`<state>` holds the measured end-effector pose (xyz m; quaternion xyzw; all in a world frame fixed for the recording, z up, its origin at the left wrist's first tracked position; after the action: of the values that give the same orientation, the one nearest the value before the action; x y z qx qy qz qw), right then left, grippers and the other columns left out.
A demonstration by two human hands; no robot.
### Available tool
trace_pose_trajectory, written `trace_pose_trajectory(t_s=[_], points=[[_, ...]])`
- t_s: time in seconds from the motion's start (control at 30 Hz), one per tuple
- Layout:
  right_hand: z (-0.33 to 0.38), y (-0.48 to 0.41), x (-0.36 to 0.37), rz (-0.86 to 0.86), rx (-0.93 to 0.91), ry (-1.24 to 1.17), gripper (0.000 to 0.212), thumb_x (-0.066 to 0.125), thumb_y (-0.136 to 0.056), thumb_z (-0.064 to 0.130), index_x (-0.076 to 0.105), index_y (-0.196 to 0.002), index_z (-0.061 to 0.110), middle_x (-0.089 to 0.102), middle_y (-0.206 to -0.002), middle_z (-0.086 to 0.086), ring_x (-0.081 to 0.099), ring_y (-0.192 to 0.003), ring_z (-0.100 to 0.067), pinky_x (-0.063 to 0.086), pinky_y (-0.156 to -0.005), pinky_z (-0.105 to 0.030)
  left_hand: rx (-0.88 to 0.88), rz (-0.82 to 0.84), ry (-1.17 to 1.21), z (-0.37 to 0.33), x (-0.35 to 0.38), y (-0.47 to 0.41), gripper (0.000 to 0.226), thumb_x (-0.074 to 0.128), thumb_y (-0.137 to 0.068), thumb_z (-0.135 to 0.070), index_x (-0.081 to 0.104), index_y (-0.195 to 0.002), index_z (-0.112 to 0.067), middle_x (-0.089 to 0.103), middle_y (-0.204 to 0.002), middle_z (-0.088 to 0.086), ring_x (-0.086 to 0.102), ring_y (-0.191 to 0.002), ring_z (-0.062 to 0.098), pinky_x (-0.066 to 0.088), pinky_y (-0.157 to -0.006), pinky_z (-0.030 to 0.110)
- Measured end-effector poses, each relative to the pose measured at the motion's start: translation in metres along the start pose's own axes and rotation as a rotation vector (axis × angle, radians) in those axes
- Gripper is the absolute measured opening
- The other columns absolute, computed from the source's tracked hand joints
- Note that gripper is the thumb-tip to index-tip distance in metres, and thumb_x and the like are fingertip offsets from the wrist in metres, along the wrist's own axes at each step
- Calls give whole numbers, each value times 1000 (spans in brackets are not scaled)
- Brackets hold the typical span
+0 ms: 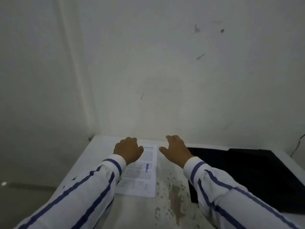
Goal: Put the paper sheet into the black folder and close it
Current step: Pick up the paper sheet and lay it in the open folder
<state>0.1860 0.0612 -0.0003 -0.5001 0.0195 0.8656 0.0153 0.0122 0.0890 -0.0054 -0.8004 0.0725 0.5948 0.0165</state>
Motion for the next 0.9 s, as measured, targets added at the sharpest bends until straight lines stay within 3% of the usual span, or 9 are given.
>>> trace_pose_trajectory(t_s=[0.33,0.5,0.67,0.8,0.9], points=[[-20,-4,120,212,181,-35,51,53,-90,36,38,-132,12,43,-134,-13,48,-118,-29,43,-96,-35,-195,258,178,103,94,-13,47,42,-93,-38,54,-126,-6,58,-130,13,58,-114,29,47,-96,36],[-29,-10,168,285,248,-12,42,55,-86,35,45,-122,14,47,-126,-13,52,-109,-28,48,-92,-35,-286,331,283,140,131,-23,25,45,-91,-31,52,-86,-8,57,-95,10,57,-85,24,52,-81,33],[-36,-14,196,321,296,42,43,54,-85,29,43,-123,14,45,-126,-13,47,-113,-29,46,-96,-38,-448,322,402,165,148,-27,38,51,-87,-21,39,-52,-11,46,-57,2,44,-51,17,34,-52,22],[-41,-14,212,333,315,124,35,50,-88,22,44,-120,9,41,-128,-14,41,-116,-30,42,-97,-37,-487,337,494,168,158,-34,44,51,-88,-18,34,-48,-13,39,-52,2,36,-47,15,26,-48,22],[-43,-17,216,314,299,161,33,50,-89,20,45,-120,9,41,-128,-15,40,-116,-29,43,-96,-38,-514,364,590,169,162,-37,39,52,-88,-17,37,-51,-14,40,-55,4,39,-52,18,28,-51,24]])
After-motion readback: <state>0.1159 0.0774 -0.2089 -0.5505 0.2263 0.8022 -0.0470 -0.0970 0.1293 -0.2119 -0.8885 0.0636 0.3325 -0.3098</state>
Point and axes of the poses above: each hand's wrist, its own y-axis away from the middle knuckle, its own x-axis out of the palm, z = x × y, the point moved 9 cm from there along -y, towards the middle knuckle
